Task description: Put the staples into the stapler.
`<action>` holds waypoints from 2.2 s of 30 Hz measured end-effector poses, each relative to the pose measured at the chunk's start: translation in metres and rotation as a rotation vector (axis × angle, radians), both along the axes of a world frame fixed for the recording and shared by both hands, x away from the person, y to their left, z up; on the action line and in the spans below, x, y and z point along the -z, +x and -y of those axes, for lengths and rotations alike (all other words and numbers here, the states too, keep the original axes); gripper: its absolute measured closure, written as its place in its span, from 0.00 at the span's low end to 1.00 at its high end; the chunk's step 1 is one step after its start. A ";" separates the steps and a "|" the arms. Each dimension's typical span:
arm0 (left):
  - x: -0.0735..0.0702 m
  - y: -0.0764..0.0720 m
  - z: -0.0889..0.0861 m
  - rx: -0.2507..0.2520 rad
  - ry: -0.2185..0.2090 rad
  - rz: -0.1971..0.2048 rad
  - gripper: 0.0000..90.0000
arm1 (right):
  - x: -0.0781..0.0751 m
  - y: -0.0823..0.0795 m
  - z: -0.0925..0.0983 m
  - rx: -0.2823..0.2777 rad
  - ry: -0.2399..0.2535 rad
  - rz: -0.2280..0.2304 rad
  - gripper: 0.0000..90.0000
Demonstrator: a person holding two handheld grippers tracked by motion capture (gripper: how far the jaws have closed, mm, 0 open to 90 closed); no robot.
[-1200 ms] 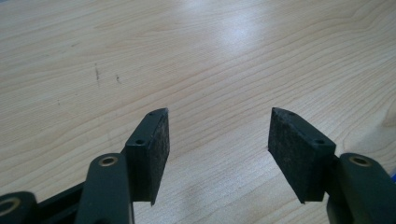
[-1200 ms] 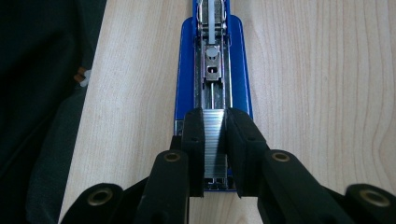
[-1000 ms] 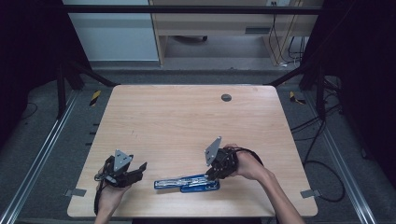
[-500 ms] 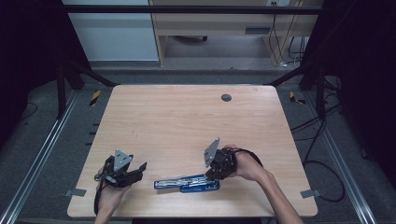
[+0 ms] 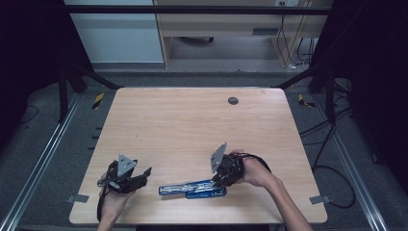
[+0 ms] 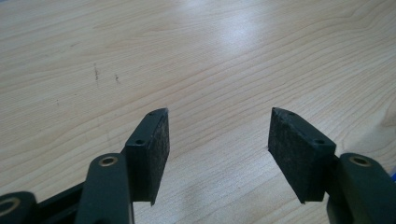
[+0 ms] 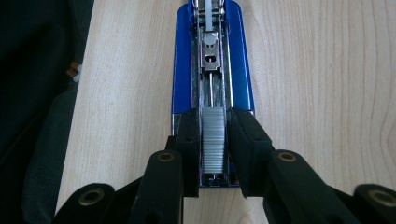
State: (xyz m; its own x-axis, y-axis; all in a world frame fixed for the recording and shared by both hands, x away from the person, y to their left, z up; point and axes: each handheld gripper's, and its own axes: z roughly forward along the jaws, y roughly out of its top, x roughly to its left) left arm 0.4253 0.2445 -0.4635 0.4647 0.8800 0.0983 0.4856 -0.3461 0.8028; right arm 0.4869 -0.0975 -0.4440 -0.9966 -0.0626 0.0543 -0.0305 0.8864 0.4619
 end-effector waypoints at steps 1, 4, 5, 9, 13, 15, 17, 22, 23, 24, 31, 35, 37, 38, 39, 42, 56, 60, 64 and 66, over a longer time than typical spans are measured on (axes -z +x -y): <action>0.000 0.000 0.000 0.000 0.000 0.000 0.42 | 0.000 0.000 0.000 0.004 0.005 -0.005 0.83; 0.000 0.000 0.000 0.000 0.000 -0.001 0.42 | -0.001 0.000 0.002 0.015 0.014 -0.014 0.86; 0.000 0.000 0.000 0.000 0.000 -0.001 0.42 | 0.000 0.000 0.002 0.015 0.014 -0.014 0.86; 0.000 0.000 0.000 0.001 0.000 0.000 0.42 | -0.001 0.000 0.001 0.009 0.009 -0.012 0.86; 0.000 0.000 0.000 0.000 0.000 -0.001 0.42 | -0.001 -0.001 0.001 0.001 0.020 -0.003 0.87; 0.000 0.000 0.000 0.000 0.001 0.000 0.43 | -0.003 0.000 0.001 -0.007 0.045 -0.002 0.87; 0.000 0.000 0.000 0.000 0.000 -0.001 0.42 | -0.004 -0.001 0.001 -0.005 0.038 0.003 0.87; 0.000 0.000 0.000 0.001 0.001 -0.001 0.42 | -0.002 0.000 0.000 -0.011 0.039 0.001 0.87; 0.000 0.000 0.000 0.001 0.001 -0.001 0.42 | -0.002 0.000 0.000 -0.007 0.037 0.000 0.87; 0.000 0.000 0.000 0.000 0.001 -0.001 0.42 | -0.001 -0.001 0.000 -0.003 0.034 -0.001 0.87; 0.000 0.000 0.000 0.001 0.002 -0.001 0.42 | 0.001 0.000 0.001 -0.006 0.032 -0.003 0.86; 0.000 0.000 0.001 0.002 0.002 -0.001 0.42 | 0.001 0.000 0.003 0.003 0.032 0.005 0.83; 0.000 0.000 0.001 0.003 0.003 -0.002 0.42 | 0.000 0.000 0.003 0.010 0.035 0.005 0.80; 0.000 0.000 0.000 0.004 0.005 -0.003 0.42 | 0.000 0.000 0.003 0.007 0.035 0.010 0.80; 0.000 0.000 0.000 0.004 0.004 -0.003 0.42 | 0.000 0.000 0.003 0.010 0.038 0.008 0.80; 0.000 0.000 0.001 0.003 0.004 -0.003 0.42 | -0.001 0.000 0.002 0.013 0.045 0.001 0.81; 0.001 0.000 0.001 0.003 0.004 -0.006 0.42 | 0.000 -0.001 0.000 -0.005 0.046 -0.004 0.87; 0.001 0.000 0.001 0.003 0.003 -0.006 0.42 | -0.002 -0.001 -0.001 -0.014 0.056 0.004 0.87; 0.001 0.000 0.001 0.003 0.004 -0.006 0.42 | 0.000 0.000 -0.001 -0.018 0.051 0.000 0.86; 0.001 0.000 0.001 0.003 0.005 -0.007 0.42 | 0.002 -0.001 -0.001 -0.007 0.045 0.000 0.86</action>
State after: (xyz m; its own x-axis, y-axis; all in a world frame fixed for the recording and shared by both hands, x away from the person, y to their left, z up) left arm 0.4257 0.2436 -0.4645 0.4683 0.8780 0.0992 0.4896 -0.3514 0.7980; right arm 0.4862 -0.0968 -0.4457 -0.9961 -0.0719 0.0516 -0.0365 0.8646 0.5011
